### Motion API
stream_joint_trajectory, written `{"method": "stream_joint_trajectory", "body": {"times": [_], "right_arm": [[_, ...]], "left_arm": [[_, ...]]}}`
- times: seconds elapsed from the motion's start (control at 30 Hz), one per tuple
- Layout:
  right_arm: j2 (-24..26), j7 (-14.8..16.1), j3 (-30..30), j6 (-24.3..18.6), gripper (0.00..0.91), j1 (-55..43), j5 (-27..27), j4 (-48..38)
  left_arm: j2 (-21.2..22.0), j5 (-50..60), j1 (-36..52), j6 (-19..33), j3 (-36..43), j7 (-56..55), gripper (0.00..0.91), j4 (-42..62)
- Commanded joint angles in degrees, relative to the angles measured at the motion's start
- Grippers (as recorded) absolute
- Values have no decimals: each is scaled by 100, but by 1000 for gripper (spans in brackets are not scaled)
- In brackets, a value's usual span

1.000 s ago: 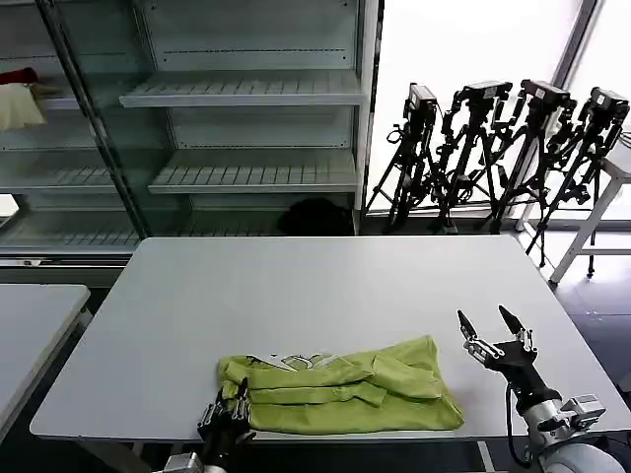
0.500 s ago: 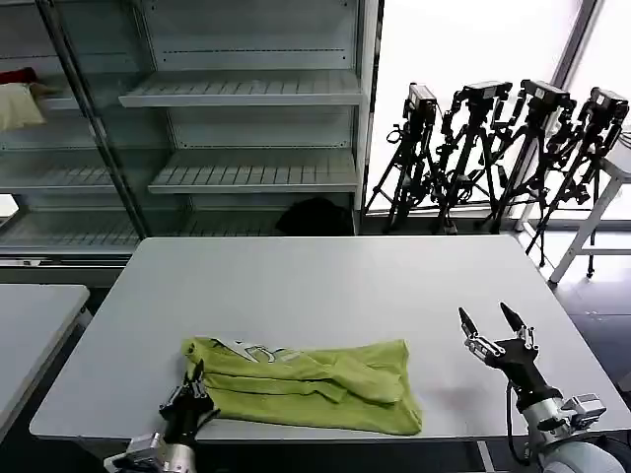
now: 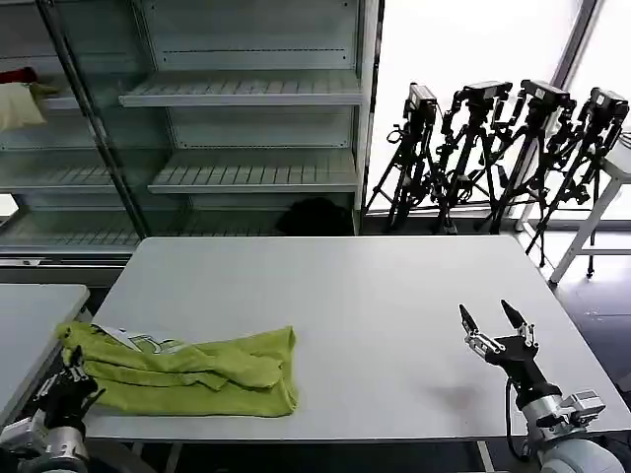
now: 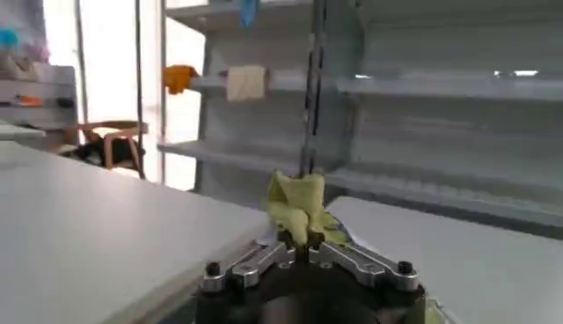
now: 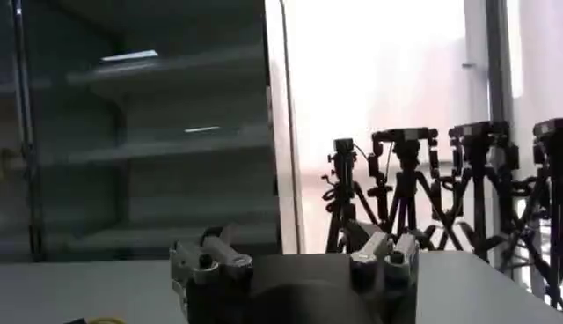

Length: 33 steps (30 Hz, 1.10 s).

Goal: Fold and organize the clothes.

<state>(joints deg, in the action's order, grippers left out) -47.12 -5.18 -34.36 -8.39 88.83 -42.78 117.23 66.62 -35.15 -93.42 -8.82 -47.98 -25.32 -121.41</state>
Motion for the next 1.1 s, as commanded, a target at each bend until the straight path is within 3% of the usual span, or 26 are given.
{"method": "stream_joint_trajectory", "body": {"times": [0.03,0.23,0.5,0.83,1.1], "right_arm": [[-24,-19,39,11,907,-40,48,27],[-63,-17,22,10,907,15,90,49],[-158,-16,127,11,907,-43,210,21],[-160,-12,145,3,907,-52,210,10],[-180,-9,185,0,907,-70,229,13]], "left_arm": [[-91,382,-128,361,123,481,0,-335],[-70,973,12,741,1271,968,10,-593],[90,1633,66,754,2429,1077,20,-666],[44,1992,-50,1220,2813,1529,20,-381],[-83,2057,-48,1211,2937,1696,20,-212]]}}
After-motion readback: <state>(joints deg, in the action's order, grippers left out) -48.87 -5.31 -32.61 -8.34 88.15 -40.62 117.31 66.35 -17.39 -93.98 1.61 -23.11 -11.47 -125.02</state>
